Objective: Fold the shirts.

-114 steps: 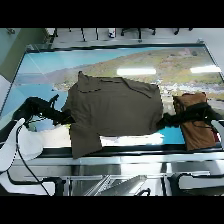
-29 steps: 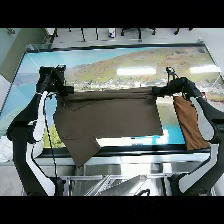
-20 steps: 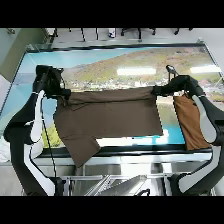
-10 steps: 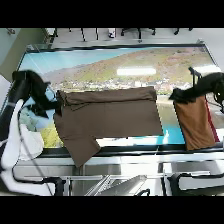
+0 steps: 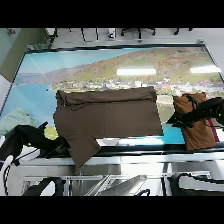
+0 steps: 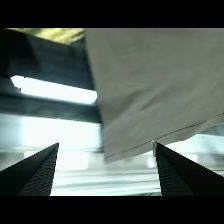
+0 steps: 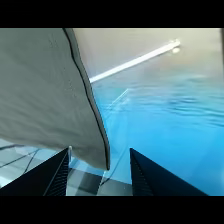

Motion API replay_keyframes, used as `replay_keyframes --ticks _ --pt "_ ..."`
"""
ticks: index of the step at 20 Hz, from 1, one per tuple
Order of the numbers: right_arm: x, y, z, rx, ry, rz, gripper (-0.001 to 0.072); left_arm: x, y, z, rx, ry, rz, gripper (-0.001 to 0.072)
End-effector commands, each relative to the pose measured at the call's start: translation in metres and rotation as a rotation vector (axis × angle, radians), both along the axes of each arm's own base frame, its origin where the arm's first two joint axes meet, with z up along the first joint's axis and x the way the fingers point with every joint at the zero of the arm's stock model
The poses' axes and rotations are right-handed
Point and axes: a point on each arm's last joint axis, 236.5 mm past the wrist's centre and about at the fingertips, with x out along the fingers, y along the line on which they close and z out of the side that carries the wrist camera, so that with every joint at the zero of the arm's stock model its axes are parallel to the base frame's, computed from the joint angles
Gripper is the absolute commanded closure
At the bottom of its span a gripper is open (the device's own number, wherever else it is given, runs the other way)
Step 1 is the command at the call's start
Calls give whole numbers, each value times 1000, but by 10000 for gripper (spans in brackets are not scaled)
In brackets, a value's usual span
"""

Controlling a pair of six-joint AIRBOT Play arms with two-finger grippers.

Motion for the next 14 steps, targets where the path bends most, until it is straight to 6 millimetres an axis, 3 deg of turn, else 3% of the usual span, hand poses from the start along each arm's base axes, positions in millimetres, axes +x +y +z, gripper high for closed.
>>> replay_keyframes --ticks 1,7,10,11,12,13,14 --pt "0 14 -1 27 -14 23 272 15 -19 -10 -100 -101 103 55" --pt "4 18 -1 34 -28 17 272 8 -19 -49 -119 27 98 55" --pt "3 19 -3 38 -19 19 272 25 -16 -43 -130 28 85 70" --pt "2 20 -4 39 -14 22 272 36 -13 -37 -125 -3 80 345" --pt "1 22 -6 42 -7 26 272 48 -11 -29 -117 -42 77 572" --pt "0 24 -9 46 2 32 272 59 -7 -21 -106 -87 76 654" --pt "-1 27 -12 50 12 39 272 68 -5 -13 -97 -125 73 657"
